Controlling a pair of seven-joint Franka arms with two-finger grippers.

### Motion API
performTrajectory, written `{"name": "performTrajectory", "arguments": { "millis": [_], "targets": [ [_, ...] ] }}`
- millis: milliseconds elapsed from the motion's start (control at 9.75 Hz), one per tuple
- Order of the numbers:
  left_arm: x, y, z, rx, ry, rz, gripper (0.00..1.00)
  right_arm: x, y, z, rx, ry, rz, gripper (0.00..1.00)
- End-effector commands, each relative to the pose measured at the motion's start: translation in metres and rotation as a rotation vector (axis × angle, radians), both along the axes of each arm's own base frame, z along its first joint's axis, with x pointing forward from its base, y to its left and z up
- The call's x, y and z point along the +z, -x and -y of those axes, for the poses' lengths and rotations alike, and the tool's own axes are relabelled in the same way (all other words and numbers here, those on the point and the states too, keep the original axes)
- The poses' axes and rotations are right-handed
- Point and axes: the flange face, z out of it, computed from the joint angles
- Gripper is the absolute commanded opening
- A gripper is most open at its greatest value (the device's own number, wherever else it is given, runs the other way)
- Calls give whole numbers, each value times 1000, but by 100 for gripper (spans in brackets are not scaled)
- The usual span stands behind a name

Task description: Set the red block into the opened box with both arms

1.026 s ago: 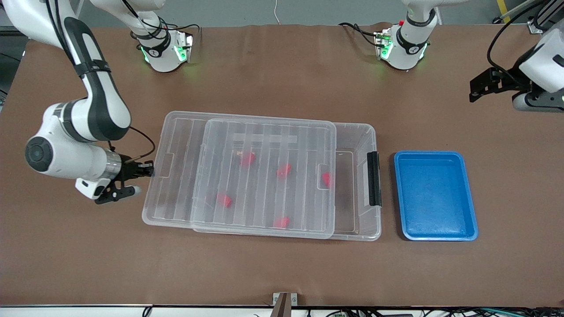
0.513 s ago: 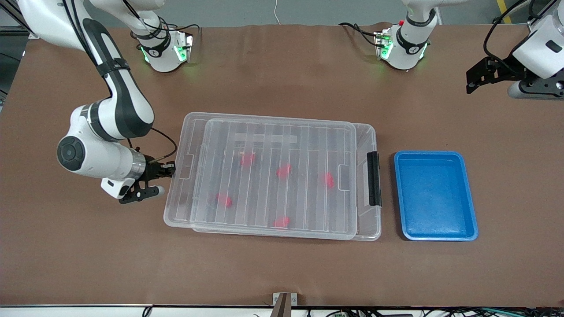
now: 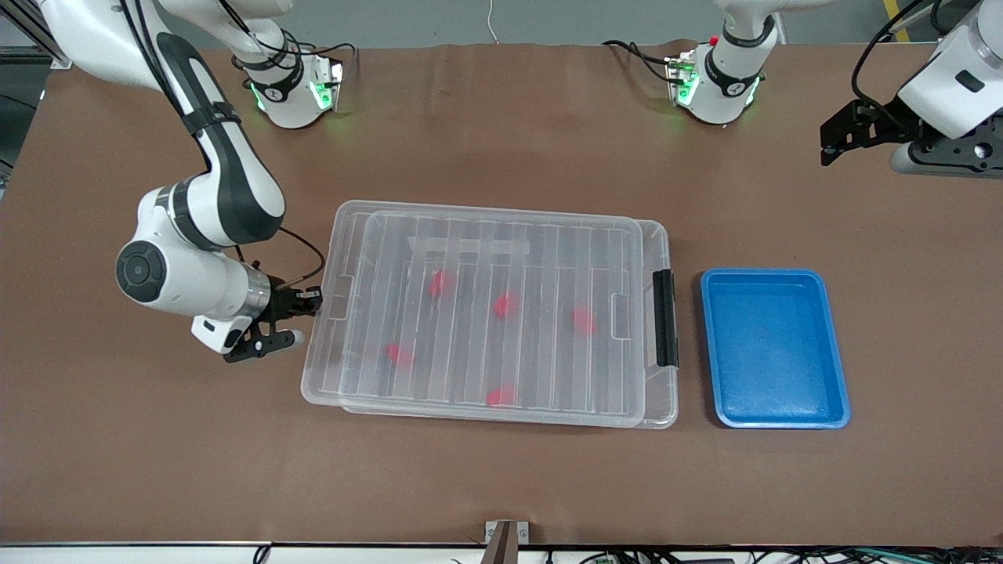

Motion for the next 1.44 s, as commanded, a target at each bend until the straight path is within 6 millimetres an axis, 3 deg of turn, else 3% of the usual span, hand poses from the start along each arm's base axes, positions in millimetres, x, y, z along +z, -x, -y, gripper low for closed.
{"name": "performTrajectory", "arguments": {
  "millis": [0, 410, 615, 718, 821, 1128, 1231, 1333],
  "targets": [
    [-10, 3, 5, -11, -2, -11, 100, -5, -1, -13, -25, -17, -10, 0],
    [-10, 3, 5, -27, -1, -14, 100, -7, 0, -21, -19, -20, -14, 0],
    [-10, 3, 3, -24, -1, -14, 100, -8, -3, -15, -28, -19, -12, 2],
    [-10, 3, 3, -22, -1, -14, 100, -3, -6, -3, -44, -18, -7, 26],
    [-9, 3, 3, -22, -1, -13, 100, 25, -6, 6, -72, -1, 10, 99],
    [-9, 2, 3, -17, -1, -13, 100, 131, 2, 50, -334, 195, 167, 100],
    [-9, 2, 2, -19, -1, -13, 100, 158, 7, 62, -364, 209, 201, 100],
    [-9, 2, 0, -16, 1, -13, 100, 190, 14, 87, -394, 223, 208, 100]
  ]
}}
